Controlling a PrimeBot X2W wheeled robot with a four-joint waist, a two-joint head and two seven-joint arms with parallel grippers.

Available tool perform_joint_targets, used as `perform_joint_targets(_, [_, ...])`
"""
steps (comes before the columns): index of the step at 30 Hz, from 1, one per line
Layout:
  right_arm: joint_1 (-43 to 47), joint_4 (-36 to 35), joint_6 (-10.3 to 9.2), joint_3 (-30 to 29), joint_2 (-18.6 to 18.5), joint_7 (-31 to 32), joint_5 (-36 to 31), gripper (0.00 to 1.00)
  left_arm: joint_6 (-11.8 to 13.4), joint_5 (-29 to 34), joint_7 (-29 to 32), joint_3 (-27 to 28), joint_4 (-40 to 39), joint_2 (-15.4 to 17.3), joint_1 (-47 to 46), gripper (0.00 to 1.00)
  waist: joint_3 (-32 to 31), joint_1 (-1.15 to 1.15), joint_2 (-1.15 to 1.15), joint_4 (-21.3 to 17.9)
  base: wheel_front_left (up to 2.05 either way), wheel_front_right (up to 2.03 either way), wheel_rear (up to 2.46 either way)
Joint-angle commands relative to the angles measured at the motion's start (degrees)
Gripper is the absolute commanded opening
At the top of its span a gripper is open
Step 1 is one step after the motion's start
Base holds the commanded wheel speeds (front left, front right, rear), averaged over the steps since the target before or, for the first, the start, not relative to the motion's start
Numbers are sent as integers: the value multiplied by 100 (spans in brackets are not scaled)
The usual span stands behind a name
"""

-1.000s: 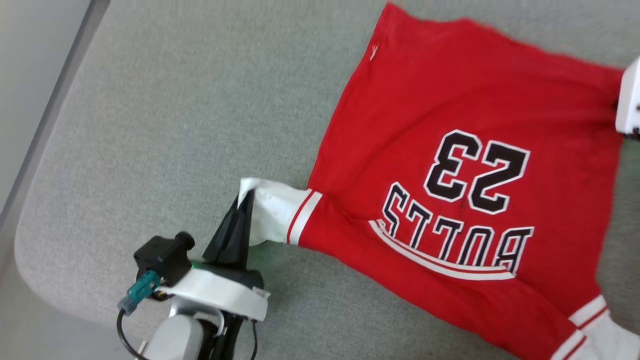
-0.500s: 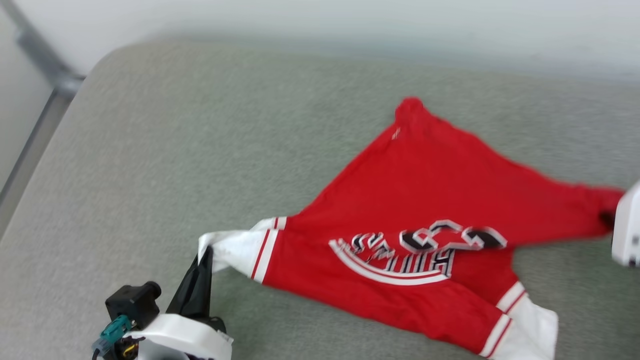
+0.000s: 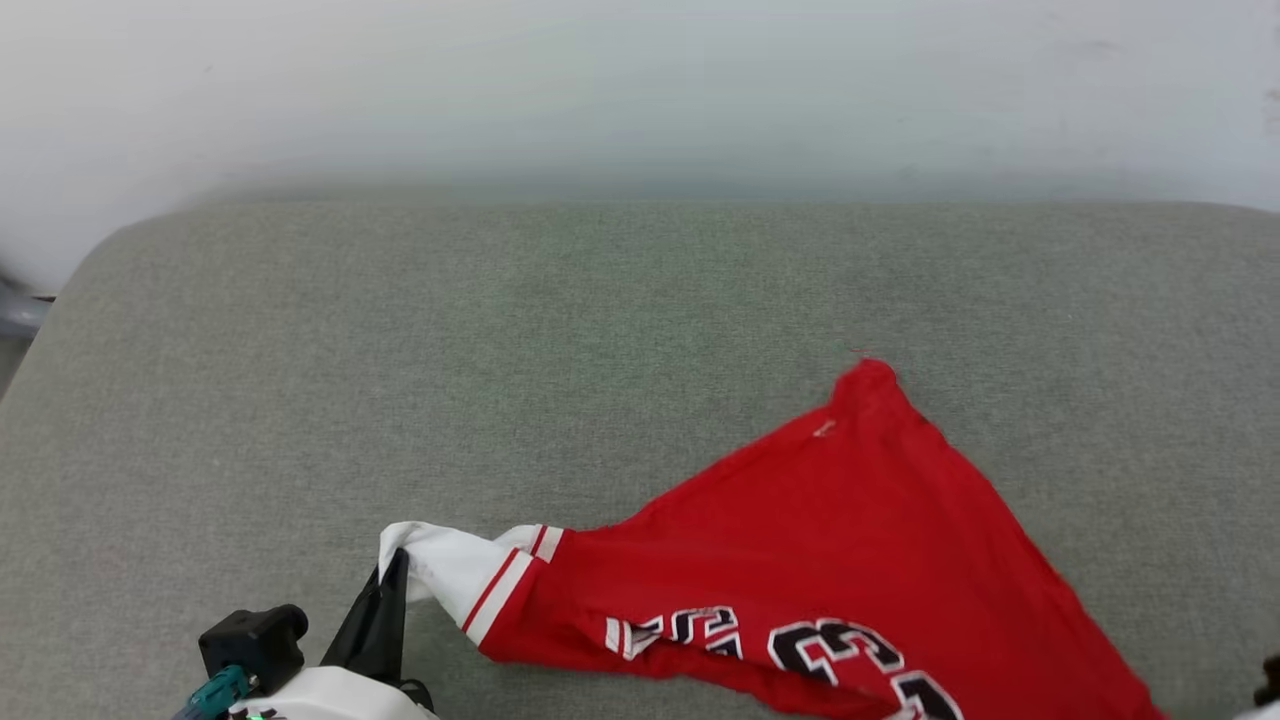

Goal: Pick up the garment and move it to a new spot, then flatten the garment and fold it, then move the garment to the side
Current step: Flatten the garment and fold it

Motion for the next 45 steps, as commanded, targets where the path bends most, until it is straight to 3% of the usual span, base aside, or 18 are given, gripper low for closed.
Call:
perform_joint_targets(1, [182,-77,-4,-46,102,-21,-56,0,5,-24,11,13,-13,52,57,0,-20,1,0,-28,0,0,0])
perform_joint_targets(3, [491,-201,-4,-85,320,-93,-76,0,1,-42,35,22,0,70,63,0,-15,1,0,-53,0,0,0])
perform_joint_targets(4, [622,-243,-4,-71,392,-151,-58,34,9,-38,36,21,5,67,60,0,-9,1,0,-65,0,0,0])
perform_joint_targets(5, [717,-279,-4,-63,441,-257,-27,100,25,-38,35,19,1,67,59,0,-3,1,0,-78,0,0,0])
perform_joint_targets(10, [891,-128,-4,-124,519,-1476,130,100,71,-64,87,-9,1,39,47,0,-18,1,0,-79,0,0,0])
perform_joint_targets(17, [333,359,-3,45,517,-3615,75,100,109,-62,67,-53,8,19,-46,0,4,1,0,-20,0,0,0])
perform_joint_targets(22, [-463,689,-3,187,517,-4439,-294,100,5,-33,-134,-77,-65,26,-235,0,237,1,0,72,0,0,0])
perform_joint_targets(28, [-1522,1130,-3,397,125,-3929,-481,100,-149,7,-313,-210,-118,-42,-654,0,648,1,0,386,0,0,0])
perform_joint_targets(39, [-3354,1485,-3,1493,-977,-979,-96,100,-347,69,-479,-462,-145,-159,-1308,0,1375,1,0,790,0,0,0])
perform_joint_targets(45, [-3949,1574,-3,1982,-1279,-234,52,100,-431,45,-563,-601,-76,-225,-1547,0,1738,1,0,981,0,0,0])
